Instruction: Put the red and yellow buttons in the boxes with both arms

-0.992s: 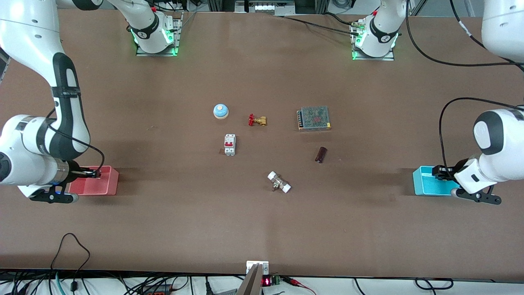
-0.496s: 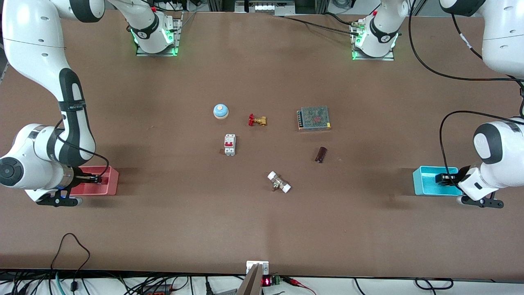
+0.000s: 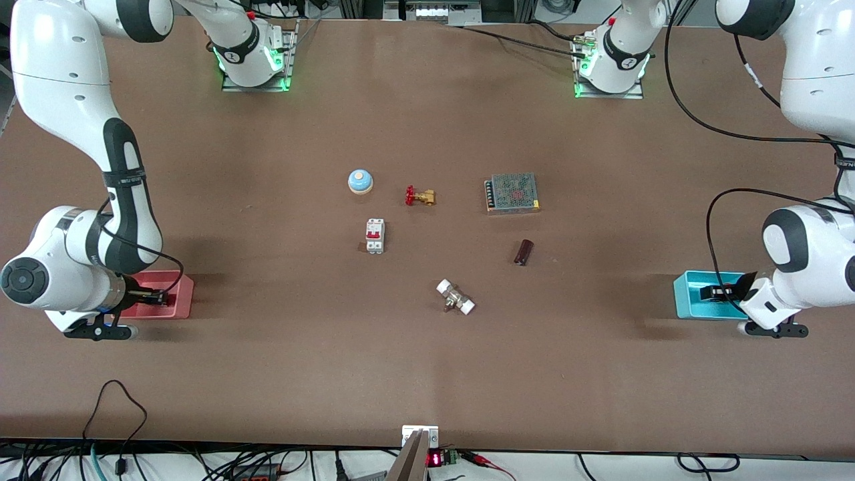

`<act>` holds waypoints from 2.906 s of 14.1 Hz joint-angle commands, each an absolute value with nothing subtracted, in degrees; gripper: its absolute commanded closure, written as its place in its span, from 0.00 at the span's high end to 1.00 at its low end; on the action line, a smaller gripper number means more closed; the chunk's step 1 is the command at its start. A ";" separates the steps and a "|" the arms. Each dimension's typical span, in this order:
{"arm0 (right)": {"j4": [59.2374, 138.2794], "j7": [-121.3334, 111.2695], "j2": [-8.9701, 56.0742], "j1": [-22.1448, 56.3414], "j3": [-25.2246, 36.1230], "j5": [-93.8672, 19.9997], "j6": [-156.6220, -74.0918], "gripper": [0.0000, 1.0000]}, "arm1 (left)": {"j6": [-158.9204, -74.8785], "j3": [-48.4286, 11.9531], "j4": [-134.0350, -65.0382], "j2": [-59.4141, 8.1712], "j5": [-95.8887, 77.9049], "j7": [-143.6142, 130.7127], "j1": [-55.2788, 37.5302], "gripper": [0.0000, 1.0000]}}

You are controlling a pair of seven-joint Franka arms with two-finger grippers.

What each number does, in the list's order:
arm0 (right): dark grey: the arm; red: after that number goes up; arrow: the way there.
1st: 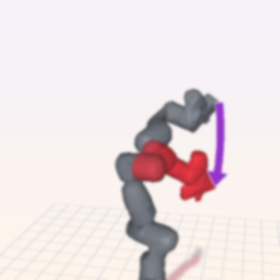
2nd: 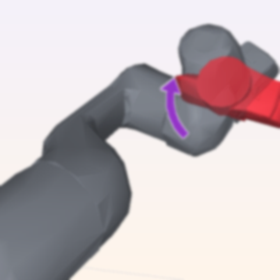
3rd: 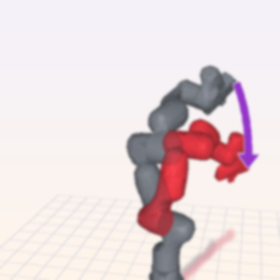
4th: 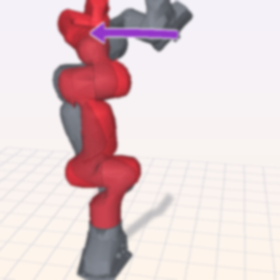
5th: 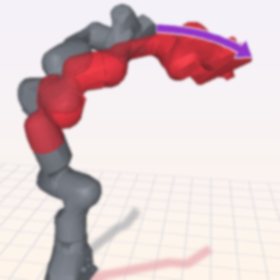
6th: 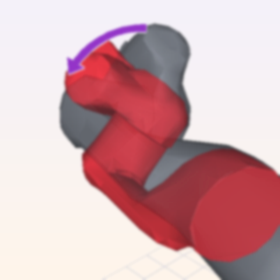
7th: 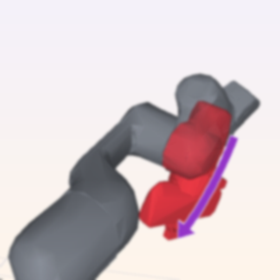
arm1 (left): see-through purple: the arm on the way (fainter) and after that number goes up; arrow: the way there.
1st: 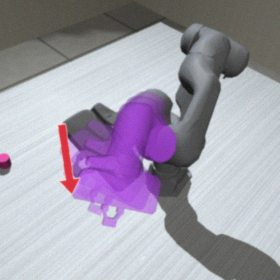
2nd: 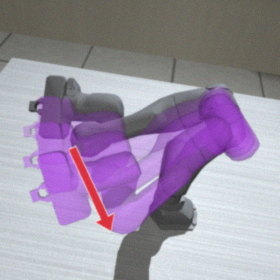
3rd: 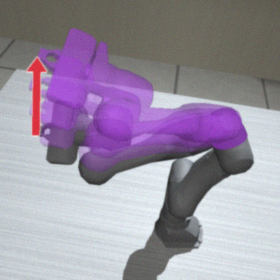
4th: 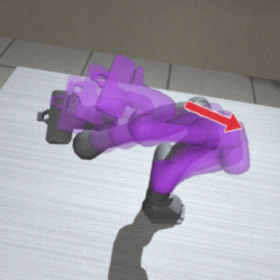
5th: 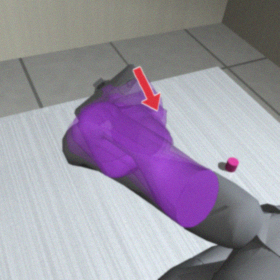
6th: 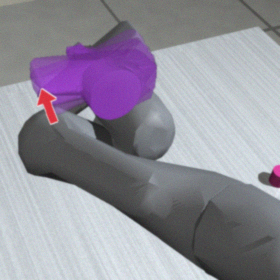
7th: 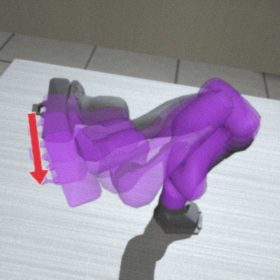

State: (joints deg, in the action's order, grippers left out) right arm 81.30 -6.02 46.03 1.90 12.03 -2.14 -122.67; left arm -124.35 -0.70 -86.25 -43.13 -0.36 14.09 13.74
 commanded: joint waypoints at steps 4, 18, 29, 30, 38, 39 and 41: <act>81.47 -6.24 45.97 1.49 11.42 -2.02 -123.31 1.00 | -127.26 -1.05 -87.01 -43.77 -1.32 14.59 14.15 0.43; 80.95 -6.59 27.35 2.46 10.64 -2.90 -104.69 1.00 | -106.46 -1.93 -86.13 -30.61 0.26 10.64 12.31 1.00; 84.01 -4.04 6.79 4.13 9.84 -0.81 -83.05 1.00 | -84.40 -4.04 -79.82 -16.80 1.67 2.29 0.01 1.00; 85.24 -3.96 5.20 5.09 9.76 0.95 -83.23 1.00 | -81.50 -4.04 -78.50 -16.44 1.41 2.72 -0.78 1.00; 93.08 -2.29 -2.28 7.03 9.84 2.73 -85.78 1.00 | -103.10 0.18 -105.62 7.01 -2.37 2.90 -3.34 1.00; 93.08 -2.29 -2.29 7.03 9.84 2.46 -85.78 1.00 | -102.49 0.18 -106.08 7.21 -2.37 2.90 -3.17 1.00; 92.99 -2.29 -2.37 7.03 9.84 2.29 -85.69 1.00 | -99.60 0.09 -103.55 5.20 -2.37 2.90 -2.82 1.00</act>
